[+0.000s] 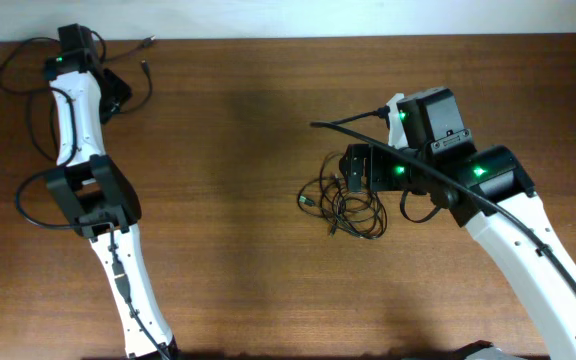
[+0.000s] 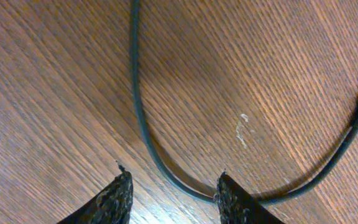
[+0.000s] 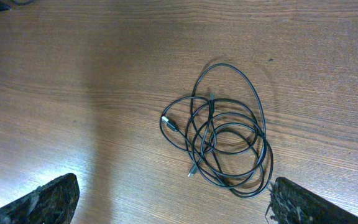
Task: Untangle cables
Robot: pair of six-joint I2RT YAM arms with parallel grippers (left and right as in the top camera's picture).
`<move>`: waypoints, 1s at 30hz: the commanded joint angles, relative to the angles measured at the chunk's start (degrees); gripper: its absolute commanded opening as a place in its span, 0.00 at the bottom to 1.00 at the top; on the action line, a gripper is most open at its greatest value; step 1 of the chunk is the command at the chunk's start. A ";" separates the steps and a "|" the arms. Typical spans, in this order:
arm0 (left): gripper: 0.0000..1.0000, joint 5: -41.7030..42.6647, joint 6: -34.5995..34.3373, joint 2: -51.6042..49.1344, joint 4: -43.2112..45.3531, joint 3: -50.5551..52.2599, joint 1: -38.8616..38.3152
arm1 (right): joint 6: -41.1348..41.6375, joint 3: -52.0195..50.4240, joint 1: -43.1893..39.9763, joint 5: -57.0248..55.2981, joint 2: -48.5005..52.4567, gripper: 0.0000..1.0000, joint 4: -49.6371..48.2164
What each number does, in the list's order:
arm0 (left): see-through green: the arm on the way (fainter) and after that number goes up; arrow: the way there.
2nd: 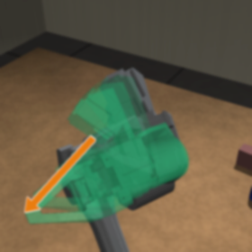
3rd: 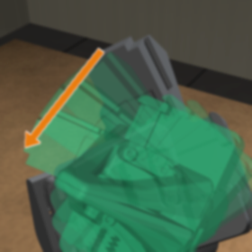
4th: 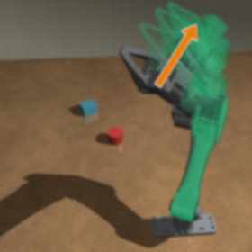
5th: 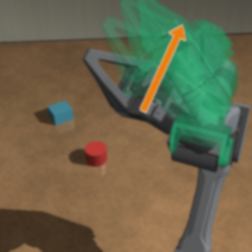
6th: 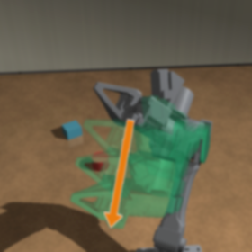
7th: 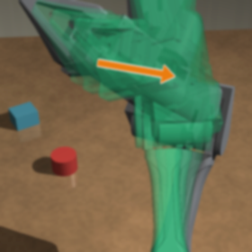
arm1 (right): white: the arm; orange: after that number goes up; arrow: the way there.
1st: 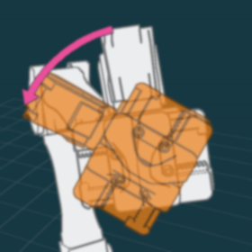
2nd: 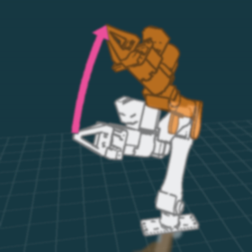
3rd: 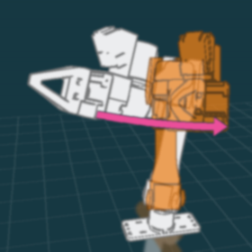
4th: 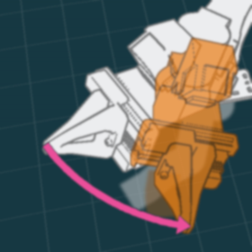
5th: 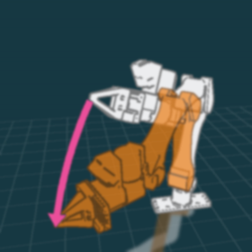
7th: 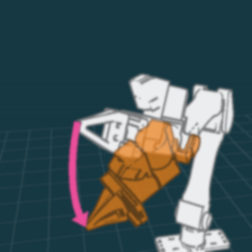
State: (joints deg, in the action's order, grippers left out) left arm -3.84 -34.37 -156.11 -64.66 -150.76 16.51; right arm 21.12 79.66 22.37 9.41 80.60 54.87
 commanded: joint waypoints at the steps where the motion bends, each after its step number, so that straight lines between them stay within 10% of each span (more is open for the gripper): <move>1: 0.45 -3.74 -1.68 -2.75 -0.13 -1.22 0.50 | 0.37 0.17 -0.26 0.74 0.15 0.99 -0.20; 10: 0.41 -5.29 -2.54 -4.63 -0.17 -1.22 0.52 | 0.37 0.17 -0.26 0.72 0.15 0.98 -0.22; 18: 0.00 -5.25 -2.45 -5.33 2.69 -1.20 0.52 | 0.37 0.17 -0.26 0.74 0.15 0.99 -0.15; 30: 0.00 5.92 -0.50 -3.06 17.66 -12.02 2.43 | 0.37 0.17 -0.26 0.74 0.15 0.99 0.70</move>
State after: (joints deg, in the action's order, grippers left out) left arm -5.63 -33.65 -160.03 -50.78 -155.09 17.08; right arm 21.08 79.66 22.37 9.63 80.60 55.35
